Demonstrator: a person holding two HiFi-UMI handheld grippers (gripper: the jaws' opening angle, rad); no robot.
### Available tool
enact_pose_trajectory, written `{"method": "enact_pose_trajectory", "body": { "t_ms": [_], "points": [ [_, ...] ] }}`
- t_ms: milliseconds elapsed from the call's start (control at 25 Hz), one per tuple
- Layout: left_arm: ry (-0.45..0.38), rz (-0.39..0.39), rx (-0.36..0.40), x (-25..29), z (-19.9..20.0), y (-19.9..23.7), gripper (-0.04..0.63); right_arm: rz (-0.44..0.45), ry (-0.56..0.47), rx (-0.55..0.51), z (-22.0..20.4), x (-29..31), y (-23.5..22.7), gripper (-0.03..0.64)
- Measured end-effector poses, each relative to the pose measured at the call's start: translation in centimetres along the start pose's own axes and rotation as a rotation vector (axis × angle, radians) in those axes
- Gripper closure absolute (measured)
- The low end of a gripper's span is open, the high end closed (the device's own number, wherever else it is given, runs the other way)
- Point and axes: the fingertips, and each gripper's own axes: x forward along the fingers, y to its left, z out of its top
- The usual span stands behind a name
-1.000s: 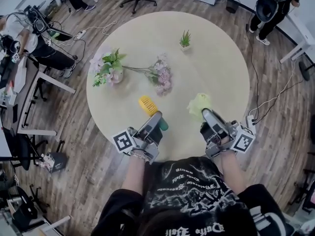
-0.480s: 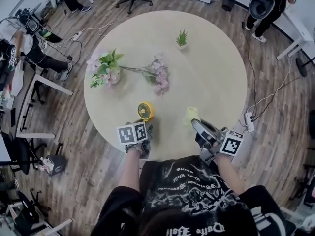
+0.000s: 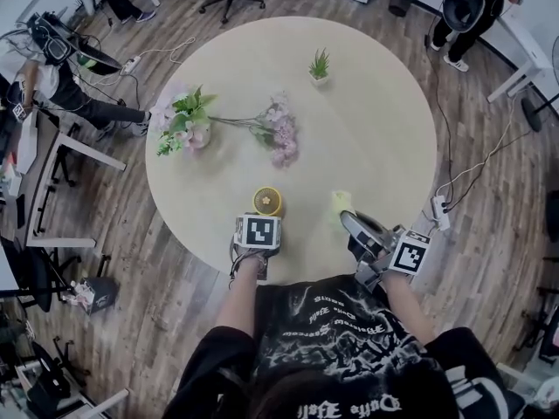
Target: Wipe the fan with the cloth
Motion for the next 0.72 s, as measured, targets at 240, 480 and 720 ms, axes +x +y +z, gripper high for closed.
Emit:
{"method": "enact_pose_trajectory", "body": {
  "t_ms": [240, 480, 720],
  "points": [
    [-0.021, -0.04, -0.052, 0.0, 0.1, -0.8, 0.395, 0.004, 0.017, -0.011, 0.0, 0.5, 0.0, 0.575],
    [-0.119, -0.122, -0.102, -1.2, 1.1, -2.0, 0.293, -0.102, 0.058, -0.184, 0.0, 1.5, -0.6, 0.575],
    [-0.395, -0.218, -0.105, -6.7, 3.8, -3.3, 0.29, -0.29, 0.105, -0.539, 0.6, 2.8, -0.8, 0.575]
  ]
}}
